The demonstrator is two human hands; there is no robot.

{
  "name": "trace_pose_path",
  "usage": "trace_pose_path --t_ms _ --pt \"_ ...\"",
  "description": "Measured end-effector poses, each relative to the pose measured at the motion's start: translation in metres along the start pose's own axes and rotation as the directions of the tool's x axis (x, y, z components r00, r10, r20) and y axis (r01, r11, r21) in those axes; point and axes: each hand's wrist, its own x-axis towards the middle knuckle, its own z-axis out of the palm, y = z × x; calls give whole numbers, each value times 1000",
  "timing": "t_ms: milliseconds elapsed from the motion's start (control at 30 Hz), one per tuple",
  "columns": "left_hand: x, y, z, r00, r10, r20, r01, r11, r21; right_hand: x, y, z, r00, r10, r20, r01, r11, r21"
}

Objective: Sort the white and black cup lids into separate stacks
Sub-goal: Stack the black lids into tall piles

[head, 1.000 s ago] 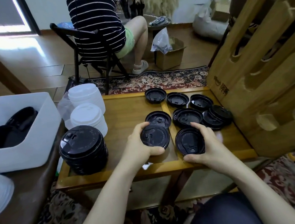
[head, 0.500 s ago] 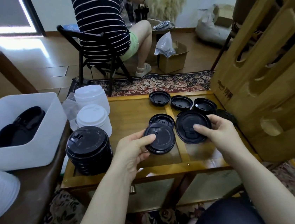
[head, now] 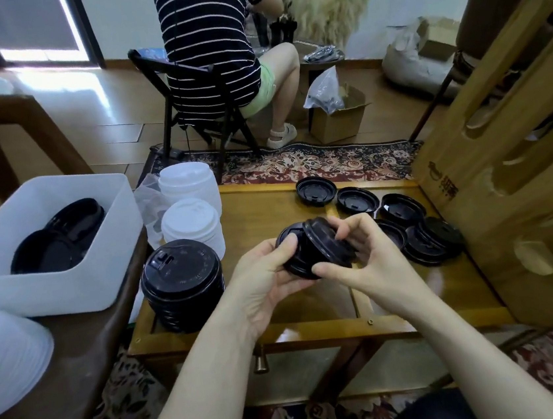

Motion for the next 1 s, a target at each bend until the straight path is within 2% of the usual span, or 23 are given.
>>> trace_pose_path --t_ms 133,367,467,533,600,733,900,1000 --pt "-1 -2 0 999 4 47 -3 1000 -19 1 -1 2 999 -17 44 19 998 -58" --pt "-2 -2 1 999 1 51 6 991 -134 4 -2 9 997 -53 -60 38 973 -229" --pt "-1 -4 2 1000 -3 31 5 999 -52 5 -5 12 998 -62 -27 51 951 -305" --pt "0 -6 2 1000 23 -13 -22 996 87 5 -6 14 998 -66 -4 60 933 -355" --pt "2 -9 3 995 63 -82 -51 988 144 5 -7 17 997 -71 5 68 926 -371" --pt "4 -10 3 982 82 -170 -64 992 111 7 -11 19 998 -64 27 69 905 -420" --pt "4 -8 6 983 99 -154 -80 989 127 11 -16 22 996 -92 -12 74 872 -484" --pt "4 -5 6 990 65 -121 -57 996 68 14 -15 23 997 -66 -45 40 902 -429"
